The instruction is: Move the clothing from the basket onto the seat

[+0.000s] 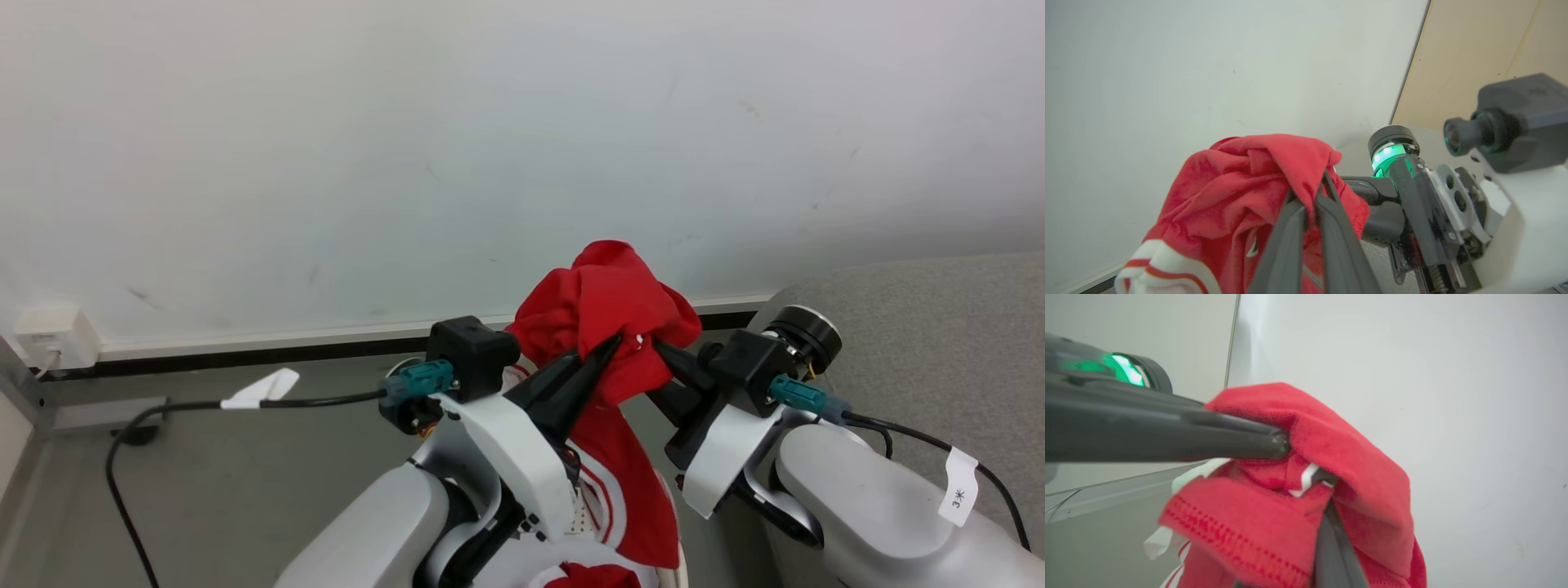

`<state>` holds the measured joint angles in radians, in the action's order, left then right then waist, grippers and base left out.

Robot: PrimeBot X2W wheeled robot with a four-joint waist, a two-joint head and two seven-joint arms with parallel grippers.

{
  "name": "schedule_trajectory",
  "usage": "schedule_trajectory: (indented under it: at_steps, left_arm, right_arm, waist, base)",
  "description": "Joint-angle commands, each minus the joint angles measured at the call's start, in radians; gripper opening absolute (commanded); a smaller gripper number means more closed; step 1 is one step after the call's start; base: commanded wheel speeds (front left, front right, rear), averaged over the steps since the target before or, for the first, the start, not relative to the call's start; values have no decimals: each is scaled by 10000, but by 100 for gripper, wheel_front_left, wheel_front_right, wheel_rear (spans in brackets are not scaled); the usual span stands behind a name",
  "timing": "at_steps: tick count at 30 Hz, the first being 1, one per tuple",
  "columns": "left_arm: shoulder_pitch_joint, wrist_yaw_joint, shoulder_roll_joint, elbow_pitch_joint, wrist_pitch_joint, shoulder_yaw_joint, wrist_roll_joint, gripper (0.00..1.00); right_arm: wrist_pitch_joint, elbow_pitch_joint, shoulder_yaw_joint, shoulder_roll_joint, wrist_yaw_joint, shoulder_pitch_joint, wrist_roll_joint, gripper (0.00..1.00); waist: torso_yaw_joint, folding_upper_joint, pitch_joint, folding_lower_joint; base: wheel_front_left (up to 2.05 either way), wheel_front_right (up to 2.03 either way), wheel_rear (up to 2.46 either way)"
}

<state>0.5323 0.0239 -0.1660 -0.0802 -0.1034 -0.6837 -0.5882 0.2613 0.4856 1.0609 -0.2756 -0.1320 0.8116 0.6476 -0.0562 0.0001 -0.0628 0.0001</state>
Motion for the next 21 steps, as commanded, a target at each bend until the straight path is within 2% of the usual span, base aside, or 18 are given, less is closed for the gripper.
schedule_trajectory:
  at_steps: [1,3,4,5,12,21]
  left_arm:
    - [-60,-30,-82,-50,72,26,47,25]
    - [-90,-61,-111,-94,99,4,74,42]
    - [-102,-71,-123,-122,128,-8,101,58]
    - [-116,-86,-141,-159,181,-8,125,100]
    - [-314,-249,-231,-403,605,-88,432,100]
    - [-788,-439,-617,-712,1366,-189,886,100]
  right_arm:
    - [53,-54,-119,-42,25,-178,6,0]
    - [53,-83,-241,-94,25,-246,-43,0]
    - [54,-96,-299,-113,25,-279,-51,0]
    - [54,-100,-336,-130,25,-324,-62,0]
    - [48,-99,-606,-282,25,-519,-100,0]
    - [48,-34,-1088,-670,25,-773,-88,0]
  waist:
    - [-8,-1,15,-1]
    - [-20,-1,29,-1]
    - [-24,-1,37,-1]
    - [-31,-1,40,-1]
    - [-85,-1,81,-1]
    - [-110,-1,70,-1]
  base:
    - [0,0,0]
    - [0,0,0]
    - [0,0,0]
    - [0,0,0]
    - [0,0,0]
    - [0,0,0]
